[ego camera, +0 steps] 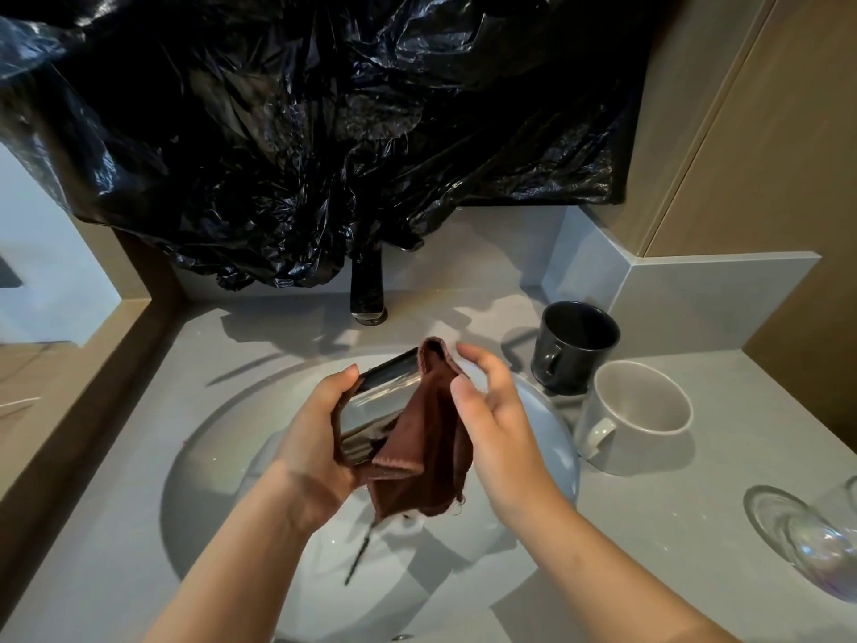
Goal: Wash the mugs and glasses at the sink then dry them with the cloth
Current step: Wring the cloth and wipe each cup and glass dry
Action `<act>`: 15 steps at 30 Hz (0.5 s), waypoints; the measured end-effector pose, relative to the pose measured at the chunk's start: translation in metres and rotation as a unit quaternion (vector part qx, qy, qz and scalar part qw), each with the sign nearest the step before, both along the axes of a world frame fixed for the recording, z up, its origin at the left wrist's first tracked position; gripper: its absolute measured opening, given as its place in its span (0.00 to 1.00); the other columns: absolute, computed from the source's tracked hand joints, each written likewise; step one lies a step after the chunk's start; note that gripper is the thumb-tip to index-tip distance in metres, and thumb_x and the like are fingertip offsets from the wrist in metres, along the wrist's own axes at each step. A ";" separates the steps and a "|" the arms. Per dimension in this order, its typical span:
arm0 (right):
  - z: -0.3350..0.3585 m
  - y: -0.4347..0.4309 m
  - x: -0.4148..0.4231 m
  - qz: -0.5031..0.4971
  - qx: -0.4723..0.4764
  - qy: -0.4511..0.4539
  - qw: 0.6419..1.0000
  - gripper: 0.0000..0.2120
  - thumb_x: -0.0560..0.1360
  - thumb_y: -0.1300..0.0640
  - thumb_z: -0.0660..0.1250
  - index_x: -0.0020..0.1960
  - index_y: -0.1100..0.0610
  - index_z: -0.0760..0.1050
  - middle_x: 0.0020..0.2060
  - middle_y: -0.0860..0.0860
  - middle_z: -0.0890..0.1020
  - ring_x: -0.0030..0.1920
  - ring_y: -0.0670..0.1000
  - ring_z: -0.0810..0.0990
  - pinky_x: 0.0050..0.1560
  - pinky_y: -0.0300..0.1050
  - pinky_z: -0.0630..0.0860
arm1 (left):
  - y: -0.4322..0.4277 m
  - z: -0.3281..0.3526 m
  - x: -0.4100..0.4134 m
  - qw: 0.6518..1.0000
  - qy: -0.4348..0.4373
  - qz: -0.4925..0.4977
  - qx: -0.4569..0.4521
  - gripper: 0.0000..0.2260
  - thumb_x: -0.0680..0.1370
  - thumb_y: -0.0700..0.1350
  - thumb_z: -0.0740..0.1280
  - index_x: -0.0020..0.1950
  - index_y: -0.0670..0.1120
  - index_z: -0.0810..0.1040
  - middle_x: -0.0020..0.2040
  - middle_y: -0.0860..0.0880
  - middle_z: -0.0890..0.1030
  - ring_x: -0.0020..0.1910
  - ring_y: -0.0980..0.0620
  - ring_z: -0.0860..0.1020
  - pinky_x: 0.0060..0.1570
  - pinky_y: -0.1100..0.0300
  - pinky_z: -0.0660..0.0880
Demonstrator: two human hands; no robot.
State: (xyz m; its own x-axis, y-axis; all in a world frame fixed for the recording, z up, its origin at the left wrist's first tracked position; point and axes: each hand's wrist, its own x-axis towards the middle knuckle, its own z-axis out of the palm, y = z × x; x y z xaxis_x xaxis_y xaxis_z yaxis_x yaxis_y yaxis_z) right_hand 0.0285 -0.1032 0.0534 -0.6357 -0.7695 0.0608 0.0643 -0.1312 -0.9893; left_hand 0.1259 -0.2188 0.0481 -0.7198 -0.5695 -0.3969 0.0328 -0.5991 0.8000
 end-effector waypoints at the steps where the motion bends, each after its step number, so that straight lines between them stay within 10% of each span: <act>1: 0.001 0.002 0.000 0.007 -0.008 -0.014 1.000 0.10 0.77 0.58 0.63 0.56 0.49 0.68 0.35 0.42 0.82 0.41 0.42 0.81 0.43 0.33 0.76 | -0.001 -0.001 0.001 1.000 0.003 0.004 0.010 0.14 0.78 0.54 0.60 0.50 0.45 0.79 0.37 0.44 0.84 0.31 0.49 0.82 0.37 0.55 0.73; 9: -0.008 0.004 0.001 0.061 0.091 0.255 0.961 0.13 0.66 0.39 0.66 0.50 0.34 0.70 0.59 0.29 0.64 0.67 0.45 0.65 0.66 0.42 0.67 | -0.008 -0.001 0.000 0.999 -0.018 0.016 0.029 0.18 0.75 0.57 0.63 0.53 0.45 0.81 0.42 0.42 0.83 0.40 0.44 0.82 0.45 0.52 0.77; 15: -0.012 0.001 0.004 0.037 0.093 0.177 0.979 0.20 0.65 0.41 0.68 0.55 0.31 0.68 0.59 0.44 0.75 0.61 0.44 0.74 0.63 0.42 0.72 | -0.006 -0.004 -0.001 0.999 -0.017 0.002 0.034 0.17 0.74 0.56 0.64 0.55 0.47 0.79 0.42 0.42 0.83 0.38 0.45 0.82 0.41 0.54 0.77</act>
